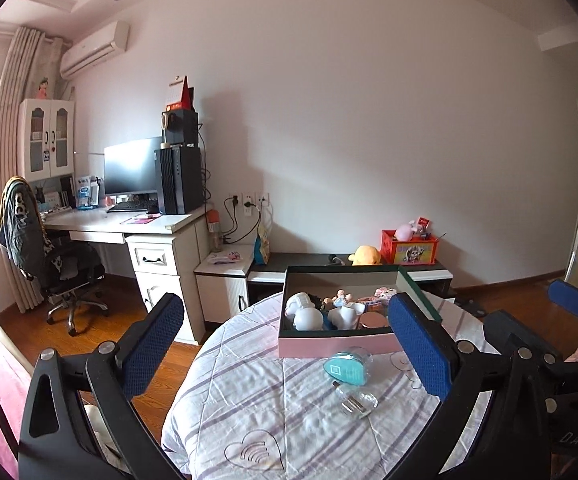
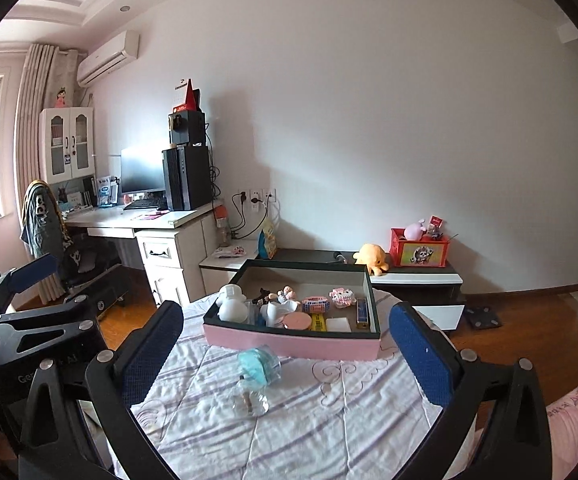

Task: Organize rigid objects
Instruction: 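Open and withdraw both tools from the pink box, then grasp the glass bottle with wooden stick with the left tool while the right tool approaches the teal-lidded container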

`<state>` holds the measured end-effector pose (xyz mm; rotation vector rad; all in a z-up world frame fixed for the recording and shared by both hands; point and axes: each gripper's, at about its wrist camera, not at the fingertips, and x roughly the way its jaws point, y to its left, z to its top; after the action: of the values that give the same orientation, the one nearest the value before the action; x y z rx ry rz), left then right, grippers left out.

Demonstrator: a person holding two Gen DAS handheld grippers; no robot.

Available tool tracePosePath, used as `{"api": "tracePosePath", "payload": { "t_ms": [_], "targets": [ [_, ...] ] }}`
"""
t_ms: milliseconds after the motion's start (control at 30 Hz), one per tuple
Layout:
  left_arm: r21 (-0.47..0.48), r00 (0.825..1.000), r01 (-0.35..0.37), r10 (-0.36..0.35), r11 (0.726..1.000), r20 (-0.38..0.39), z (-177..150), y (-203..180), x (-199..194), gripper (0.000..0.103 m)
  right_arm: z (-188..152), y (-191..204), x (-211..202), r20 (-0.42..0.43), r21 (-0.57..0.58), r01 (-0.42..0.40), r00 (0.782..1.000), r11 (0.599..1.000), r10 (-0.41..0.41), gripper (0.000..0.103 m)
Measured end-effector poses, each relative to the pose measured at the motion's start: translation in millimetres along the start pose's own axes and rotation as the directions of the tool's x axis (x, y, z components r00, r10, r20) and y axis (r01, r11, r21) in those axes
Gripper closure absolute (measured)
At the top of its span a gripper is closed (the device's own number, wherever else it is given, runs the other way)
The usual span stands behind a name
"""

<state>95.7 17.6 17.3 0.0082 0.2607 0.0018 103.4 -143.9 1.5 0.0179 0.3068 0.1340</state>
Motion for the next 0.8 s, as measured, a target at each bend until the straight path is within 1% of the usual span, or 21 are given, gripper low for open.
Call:
{"api": "tracePosePath", "payload": {
  "t_ms": [167, 333, 633, 800],
  "targets": [
    [0.012, 0.999, 0.001, -0.001, 1.0, 0.034, -2.9, -4.5, -28.2, 0.0, -7.6, 0.7, -34.5, 0.033, 0.019, 0.004, 0.999, 1.0, -0.004, 0.0],
    [0.015, 0.999, -0.004, 0.004, 1.0, 0.045, -2.1, -6.9, -41.7, 0.0, -11.0, 2.9, -55.8, 0.05, 0.02, 0.015, 0.999, 1.0, -0.016, 0.0],
    [0.015, 0.998, 0.008, -0.009, 1.0, 0.056, -4.2, -12.3, -50.0, 0.0, -12.2, 4.2, -73.4, 0.075, 0.012, 0.038, 0.996, 0.999, -0.039, 0.0],
    [0.015, 0.999, 0.012, -0.013, 1.0, 0.053, -5.3, -14.3, -49.1, 0.0, -12.5, 3.4, -73.7, 0.079, 0.008, 0.048, 0.996, 0.999, -0.048, 0.0]
  ]
}}
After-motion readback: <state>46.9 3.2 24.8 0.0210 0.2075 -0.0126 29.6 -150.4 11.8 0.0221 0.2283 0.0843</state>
